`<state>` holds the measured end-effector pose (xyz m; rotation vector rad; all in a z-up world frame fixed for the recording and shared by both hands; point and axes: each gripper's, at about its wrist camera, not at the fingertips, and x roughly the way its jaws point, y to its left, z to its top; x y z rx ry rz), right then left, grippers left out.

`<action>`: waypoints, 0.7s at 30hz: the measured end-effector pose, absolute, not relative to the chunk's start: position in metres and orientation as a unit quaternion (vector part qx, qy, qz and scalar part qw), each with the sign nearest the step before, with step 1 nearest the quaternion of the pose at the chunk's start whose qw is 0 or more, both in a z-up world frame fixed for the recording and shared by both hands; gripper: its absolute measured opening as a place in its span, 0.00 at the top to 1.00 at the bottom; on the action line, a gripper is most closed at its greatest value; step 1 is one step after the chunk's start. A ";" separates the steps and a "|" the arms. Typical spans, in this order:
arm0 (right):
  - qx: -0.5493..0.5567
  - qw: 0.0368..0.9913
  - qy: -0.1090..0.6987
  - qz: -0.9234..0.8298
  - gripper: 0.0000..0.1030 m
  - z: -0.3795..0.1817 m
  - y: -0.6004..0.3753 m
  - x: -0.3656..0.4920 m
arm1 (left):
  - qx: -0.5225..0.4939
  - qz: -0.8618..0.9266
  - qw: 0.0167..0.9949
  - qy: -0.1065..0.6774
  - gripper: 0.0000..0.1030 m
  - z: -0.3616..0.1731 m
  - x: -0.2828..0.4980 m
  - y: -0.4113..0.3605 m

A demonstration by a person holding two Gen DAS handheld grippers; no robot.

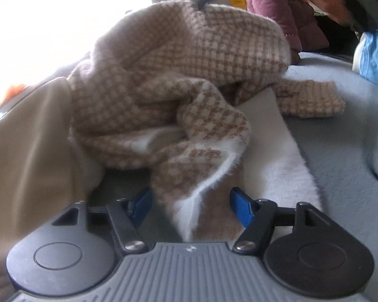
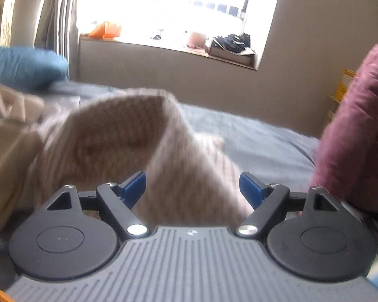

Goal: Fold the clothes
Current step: 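Reach both tools into the houndstooth cardigan and close on its edges, then lift the cardigan up off the bed with both tools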

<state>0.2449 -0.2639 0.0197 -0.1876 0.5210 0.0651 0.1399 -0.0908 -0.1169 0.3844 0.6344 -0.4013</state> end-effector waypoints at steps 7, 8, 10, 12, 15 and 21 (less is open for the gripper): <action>-0.027 0.939 0.339 0.045 0.35 0.003 -0.274 0.323 | 0.127 -0.191 0.921 0.314 0.75 -0.117 0.150 -0.085; -0.019 0.935 0.352 0.044 0.48 -0.001 -0.276 0.324 | 0.122 -0.184 0.923 0.314 0.88 -0.117 0.150 -0.083; 0.000 0.929 0.369 0.044 0.67 -0.006 -0.281 0.323 | 0.112 -0.171 0.927 0.313 0.94 -0.114 0.150 -0.079; 0.017 0.933 0.355 0.051 0.84 -0.002 -0.282 0.308 | 0.095 -0.158 0.934 0.305 0.94 -0.108 0.148 -0.070; 0.024 0.945 0.320 0.061 0.91 0.011 -0.279 0.282 | 0.078 -0.149 0.947 0.273 0.95 -0.091 0.138 -0.054; 0.046 0.967 0.243 0.055 0.93 0.050 -0.285 0.218 | 0.054 -0.129 0.962 0.236 0.95 -0.055 0.113 -0.023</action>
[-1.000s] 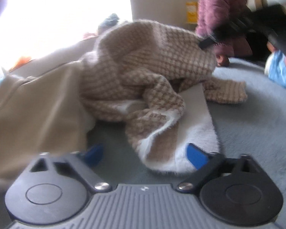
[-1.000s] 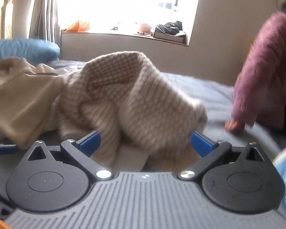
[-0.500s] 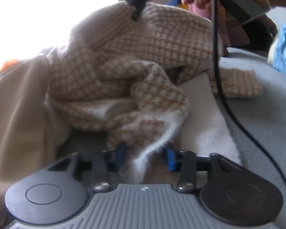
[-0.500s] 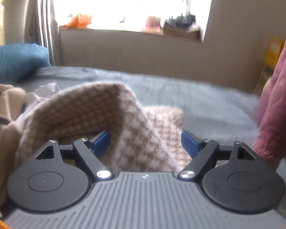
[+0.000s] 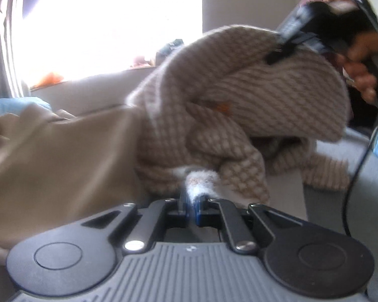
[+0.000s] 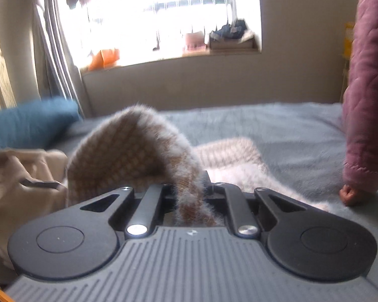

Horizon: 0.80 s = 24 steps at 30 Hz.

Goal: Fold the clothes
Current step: 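Lift the cardigan up off the bed with both tools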

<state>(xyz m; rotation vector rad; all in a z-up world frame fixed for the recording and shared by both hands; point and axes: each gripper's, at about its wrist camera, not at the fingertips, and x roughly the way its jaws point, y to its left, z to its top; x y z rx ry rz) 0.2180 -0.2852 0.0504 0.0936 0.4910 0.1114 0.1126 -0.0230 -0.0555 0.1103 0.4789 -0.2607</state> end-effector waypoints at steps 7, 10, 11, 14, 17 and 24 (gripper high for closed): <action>0.073 0.985 0.152 0.038 0.93 0.099 -0.317 0.121 | 0.072 -0.092 0.979 0.166 0.95 -0.024 0.048 0.014; 0.070 0.989 0.126 0.035 0.93 0.117 -0.331 0.073 | 0.074 -0.081 0.984 0.137 0.95 -0.002 0.021 0.028; 0.071 0.990 0.117 0.032 0.93 0.124 -0.336 0.056 | 0.073 -0.077 0.986 0.126 0.95 0.008 0.011 0.035; 0.076 0.993 0.090 0.026 0.93 0.144 -0.352 0.011 | 0.070 -0.062 0.991 0.093 0.95 0.036 -0.021 0.054; 0.082 0.994 0.065 0.019 0.93 0.163 -0.368 -0.031 | 0.073 -0.044 0.995 0.059 0.95 0.066 -0.052 0.072; 0.094 0.995 0.028 0.021 0.93 0.198 -0.390 -0.112 | 0.075 -0.004 0.997 0.001 0.95 0.128 -0.103 0.109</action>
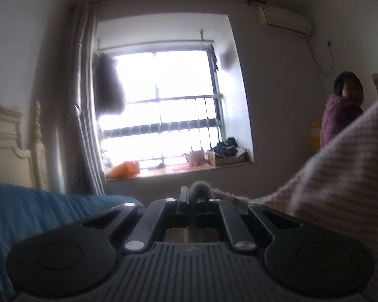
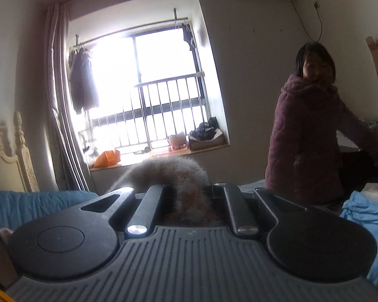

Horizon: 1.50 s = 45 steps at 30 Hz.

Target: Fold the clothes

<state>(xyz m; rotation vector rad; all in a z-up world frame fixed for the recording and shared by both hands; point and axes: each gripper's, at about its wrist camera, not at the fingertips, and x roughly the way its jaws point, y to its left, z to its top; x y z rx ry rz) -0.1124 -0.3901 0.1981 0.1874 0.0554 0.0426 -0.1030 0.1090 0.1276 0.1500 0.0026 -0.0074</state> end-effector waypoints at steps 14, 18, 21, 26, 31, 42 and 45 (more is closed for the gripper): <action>-0.024 0.997 -0.077 -0.009 0.93 0.311 -0.390 -0.151 | 0.043 -0.061 0.997 -0.014 0.95 0.120 -0.146 0.065; -0.121 0.988 -0.094 -0.002 0.93 0.344 -0.348 -0.124 | 0.013 -0.122 0.991 0.057 0.95 0.066 -0.116 0.044; -0.173 0.981 -0.088 0.024 0.93 0.351 -0.306 -0.091 | -0.008 -0.162 0.979 0.124 0.95 0.020 -0.089 0.036; -0.246 0.964 -0.055 0.089 0.93 0.312 -0.224 -0.034 | -0.001 -0.203 0.948 0.246 0.95 -0.052 -0.064 0.041; -0.249 0.946 0.055 0.200 0.92 0.209 -0.137 0.029 | 0.025 -0.203 0.915 0.347 0.67 -0.105 -0.063 0.065; -0.220 0.867 0.286 0.344 0.37 0.014 -0.052 0.047 | 0.004 -0.134 0.930 0.342 0.36 -0.084 -0.048 0.134; -0.132 0.887 0.257 0.360 0.23 0.040 -0.100 0.019 | 0.007 -0.123 0.941 0.316 0.29 -0.068 -0.039 0.135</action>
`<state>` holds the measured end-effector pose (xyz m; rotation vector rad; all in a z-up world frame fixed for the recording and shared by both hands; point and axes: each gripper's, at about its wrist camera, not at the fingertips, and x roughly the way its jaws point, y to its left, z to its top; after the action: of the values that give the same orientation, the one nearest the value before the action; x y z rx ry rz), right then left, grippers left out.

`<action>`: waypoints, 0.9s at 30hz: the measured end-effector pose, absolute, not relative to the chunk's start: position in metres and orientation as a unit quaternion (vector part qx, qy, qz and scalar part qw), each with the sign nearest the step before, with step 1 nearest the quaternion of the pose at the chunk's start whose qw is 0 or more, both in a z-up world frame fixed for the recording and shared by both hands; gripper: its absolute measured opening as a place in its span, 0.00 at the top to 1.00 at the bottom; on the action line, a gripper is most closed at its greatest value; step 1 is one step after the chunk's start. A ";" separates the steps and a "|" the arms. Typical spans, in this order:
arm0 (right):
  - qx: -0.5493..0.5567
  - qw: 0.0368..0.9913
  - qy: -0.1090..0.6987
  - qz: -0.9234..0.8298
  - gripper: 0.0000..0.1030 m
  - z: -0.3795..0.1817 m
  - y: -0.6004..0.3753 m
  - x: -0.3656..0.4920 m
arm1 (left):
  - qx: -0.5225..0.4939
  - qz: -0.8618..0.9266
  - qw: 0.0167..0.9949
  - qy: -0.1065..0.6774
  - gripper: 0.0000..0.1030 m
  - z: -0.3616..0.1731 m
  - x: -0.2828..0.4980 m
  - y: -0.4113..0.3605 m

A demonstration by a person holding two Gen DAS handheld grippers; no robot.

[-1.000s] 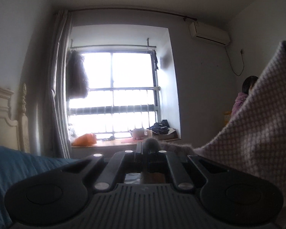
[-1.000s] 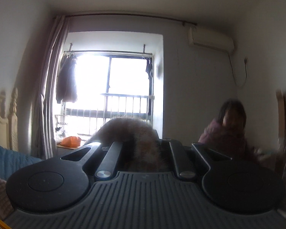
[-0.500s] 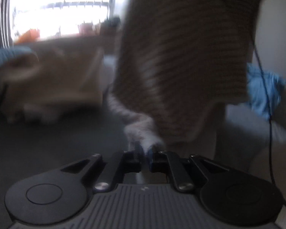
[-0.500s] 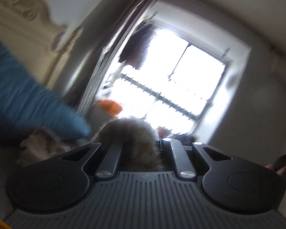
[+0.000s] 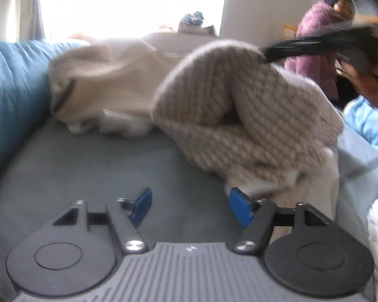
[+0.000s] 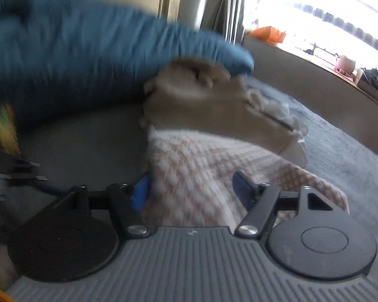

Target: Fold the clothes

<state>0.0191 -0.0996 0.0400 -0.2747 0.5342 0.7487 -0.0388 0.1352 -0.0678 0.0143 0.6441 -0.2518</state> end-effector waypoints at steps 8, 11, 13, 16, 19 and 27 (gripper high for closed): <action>0.290 0.919 0.207 0.170 0.12 -0.003 -0.286 -0.033 | 0.022 -0.173 0.952 0.252 0.18 -0.003 -0.005 0.086; 0.456 0.865 0.197 0.069 0.11 -0.064 -0.337 -0.049 | 0.048 -0.226 0.945 0.230 0.12 0.025 0.003 0.048; 0.528 0.826 0.190 0.043 0.11 -0.096 -0.355 -0.059 | 0.088 -0.255 0.938 0.219 0.08 0.036 0.006 0.017; 0.580 0.788 0.201 0.040 0.11 -0.121 -0.364 -0.062 | 0.183 -0.276 0.913 0.238 0.08 0.030 0.009 -0.040; 0.560 0.798 0.217 0.050 0.11 -0.123 -0.358 -0.062 | 0.270 -0.258 0.884 0.281 0.08 0.002 0.018 -0.087; 0.545 0.795 0.251 0.091 0.12 -0.119 -0.331 -0.068 | 0.305 -0.164 0.889 0.299 0.63 -0.021 0.046 -0.116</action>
<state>-0.0684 -0.3310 -0.1193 1.1710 0.5399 0.1965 0.0458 -0.1164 -0.0207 0.6329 0.6214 -0.3414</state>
